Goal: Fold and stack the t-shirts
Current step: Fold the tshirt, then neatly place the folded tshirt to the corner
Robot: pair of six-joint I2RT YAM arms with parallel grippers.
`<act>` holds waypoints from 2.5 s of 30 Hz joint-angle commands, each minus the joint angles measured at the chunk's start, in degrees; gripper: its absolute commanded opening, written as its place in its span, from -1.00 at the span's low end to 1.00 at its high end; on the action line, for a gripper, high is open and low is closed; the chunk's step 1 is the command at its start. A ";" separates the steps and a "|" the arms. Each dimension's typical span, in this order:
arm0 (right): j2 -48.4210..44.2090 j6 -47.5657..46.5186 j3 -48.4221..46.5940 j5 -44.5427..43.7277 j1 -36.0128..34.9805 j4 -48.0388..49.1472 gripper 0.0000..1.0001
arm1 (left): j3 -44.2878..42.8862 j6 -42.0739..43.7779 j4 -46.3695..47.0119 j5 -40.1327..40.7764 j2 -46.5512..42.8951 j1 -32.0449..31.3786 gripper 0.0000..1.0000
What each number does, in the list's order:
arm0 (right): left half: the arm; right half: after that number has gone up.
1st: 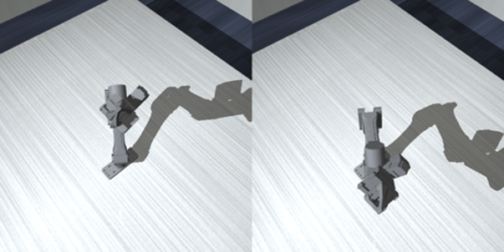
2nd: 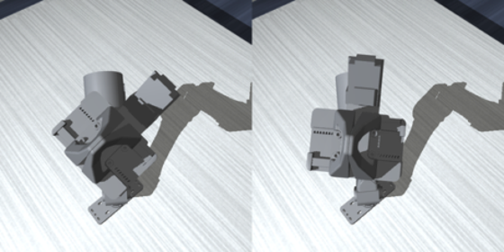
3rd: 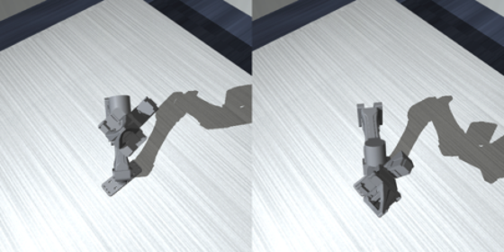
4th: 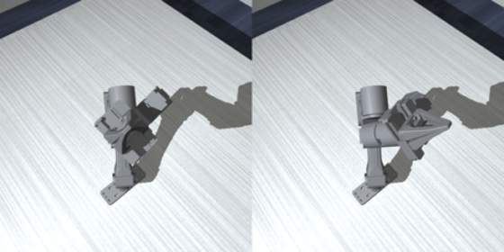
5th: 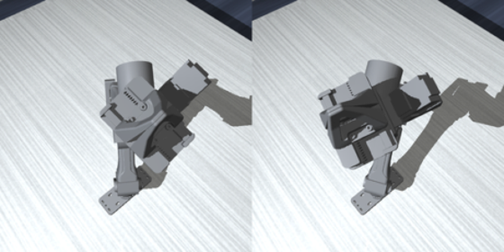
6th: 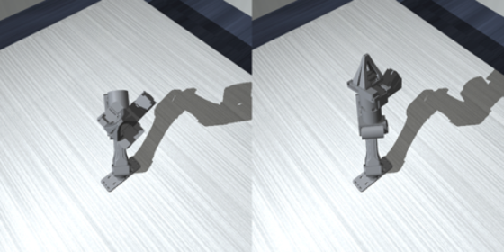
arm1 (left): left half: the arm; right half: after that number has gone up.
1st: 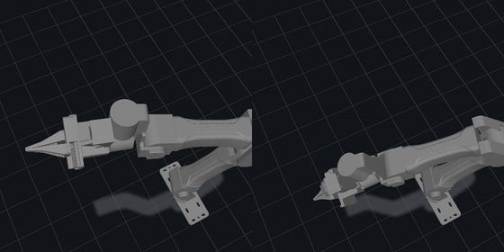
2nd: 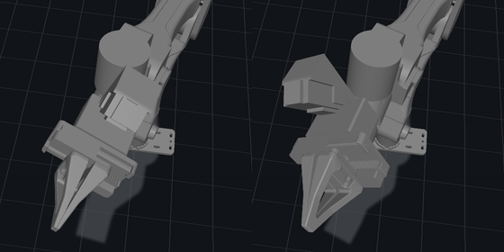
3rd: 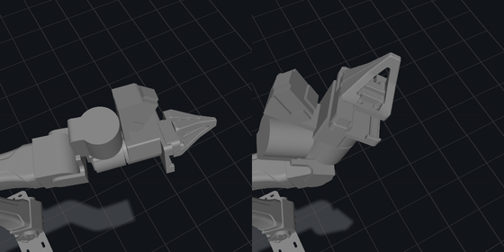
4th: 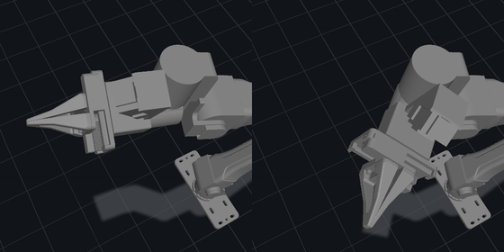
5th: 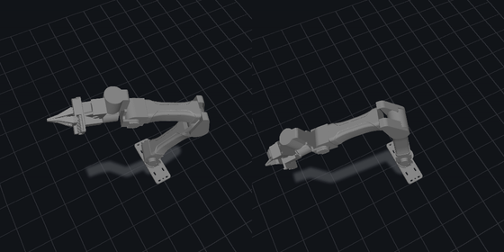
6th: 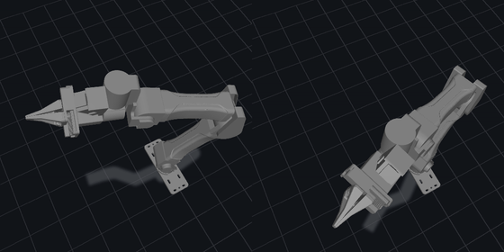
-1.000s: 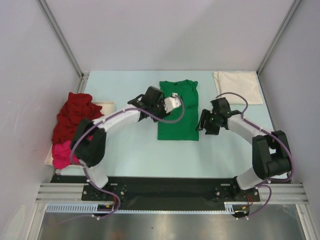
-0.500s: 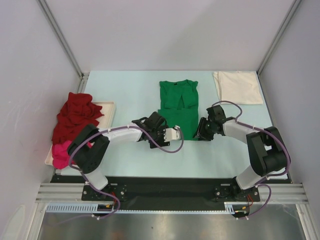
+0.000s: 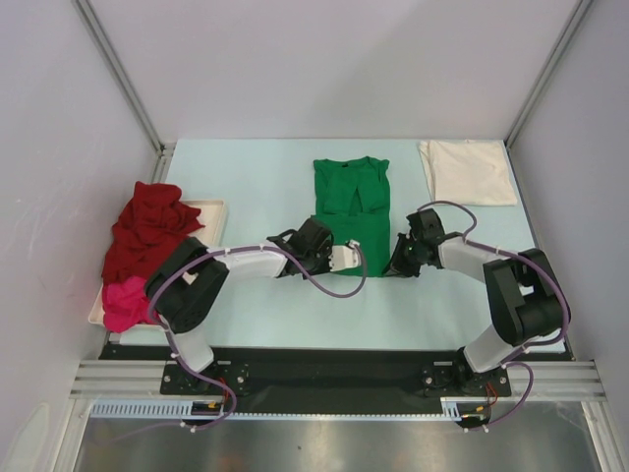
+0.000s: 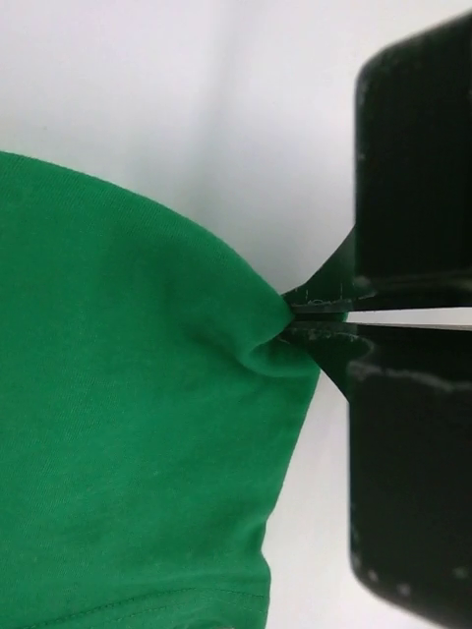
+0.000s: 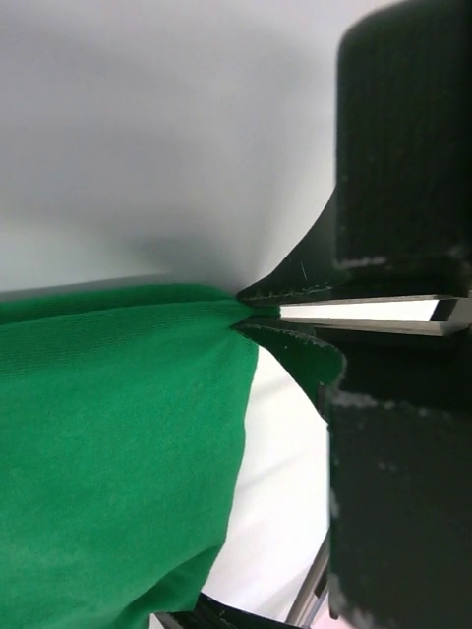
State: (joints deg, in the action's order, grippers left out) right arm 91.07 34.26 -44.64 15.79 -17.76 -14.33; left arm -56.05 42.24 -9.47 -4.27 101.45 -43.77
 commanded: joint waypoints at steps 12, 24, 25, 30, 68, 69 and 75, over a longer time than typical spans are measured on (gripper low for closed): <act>-28.00 4.74 7.02 -0.94 -10.88 -23.71 -1.00 | 8.41 0.21 -28.12 -6.61 -25.23 -7.55 -0.99; -39.33 10.14 -1.65 -1.82 -18.20 -37.27 -1.00 | 0.25 -4.18 -44.85 -14.28 -40.19 -4.67 -0.99; -34.86 7.77 -2.55 -1.47 -14.53 -36.39 -1.00 | -1.76 -4.09 -44.06 -14.27 -39.23 -1.53 -0.99; -21.39 -2.09 -10.35 4.33 -1.16 -23.57 -1.00 | -9.85 -4.09 -40.45 -15.60 -26.94 9.56 -0.99; 3.25 -6.14 -22.35 -0.78 8.00 -7.39 0.78 | -37.14 -20.79 -24.19 -9.69 7.46 23.03 0.11; 2.37 -5.53 -18.33 1.59 7.65 -6.42 0.82 | -34.07 -20.79 -24.88 -12.22 5.97 22.94 0.11; 8.32 -5.43 -15.56 7.06 6.07 -0.53 0.82 | -24.39 -19.30 -25.77 -13.74 -4.83 23.11 0.14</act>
State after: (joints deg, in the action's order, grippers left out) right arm 95.61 28.82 -60.10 18.90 -11.27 -20.01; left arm -84.07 23.35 -36.95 -14.96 103.20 -20.47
